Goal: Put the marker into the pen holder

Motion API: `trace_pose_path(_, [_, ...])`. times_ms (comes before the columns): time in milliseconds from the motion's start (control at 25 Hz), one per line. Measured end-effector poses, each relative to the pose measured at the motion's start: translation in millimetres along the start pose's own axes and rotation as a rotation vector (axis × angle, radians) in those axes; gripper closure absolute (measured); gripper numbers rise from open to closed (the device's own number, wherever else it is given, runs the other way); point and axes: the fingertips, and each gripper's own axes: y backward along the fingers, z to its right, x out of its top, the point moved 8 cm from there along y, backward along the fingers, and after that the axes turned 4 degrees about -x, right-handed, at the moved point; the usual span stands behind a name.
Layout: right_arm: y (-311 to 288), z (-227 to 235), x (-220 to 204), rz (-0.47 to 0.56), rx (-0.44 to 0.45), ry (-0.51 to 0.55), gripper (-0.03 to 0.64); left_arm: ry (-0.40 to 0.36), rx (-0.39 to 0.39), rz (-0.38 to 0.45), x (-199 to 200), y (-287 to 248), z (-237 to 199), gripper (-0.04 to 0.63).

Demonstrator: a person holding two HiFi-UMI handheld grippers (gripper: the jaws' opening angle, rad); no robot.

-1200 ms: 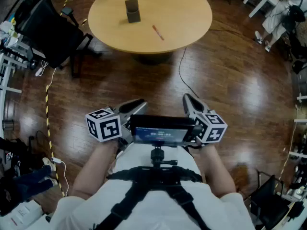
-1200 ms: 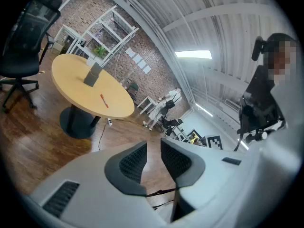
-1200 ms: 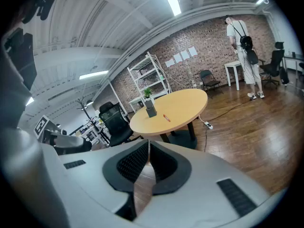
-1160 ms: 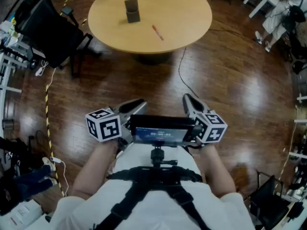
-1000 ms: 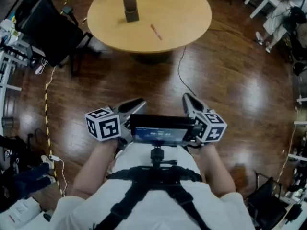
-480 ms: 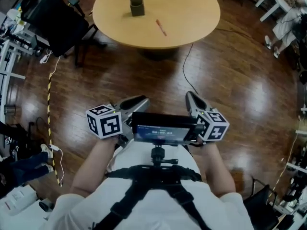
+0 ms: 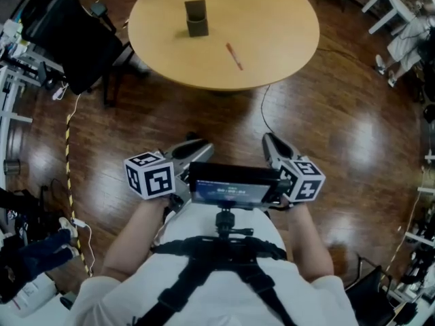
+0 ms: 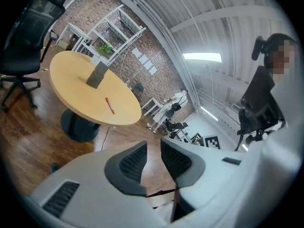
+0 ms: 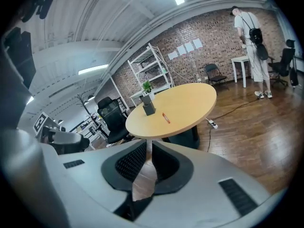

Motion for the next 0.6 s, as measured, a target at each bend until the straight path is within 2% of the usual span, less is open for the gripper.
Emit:
trace_pose_path(440, [-100,-23,73,-0.028,-0.108,-0.007,0.572,-0.004,-0.045,-0.093,123,-4,-82,0.497])
trace_pose_path(600, [-135,-30,96,-0.038,-0.140,-0.006,0.572,-0.015,-0.075,-0.103,164,-1,-112,0.497])
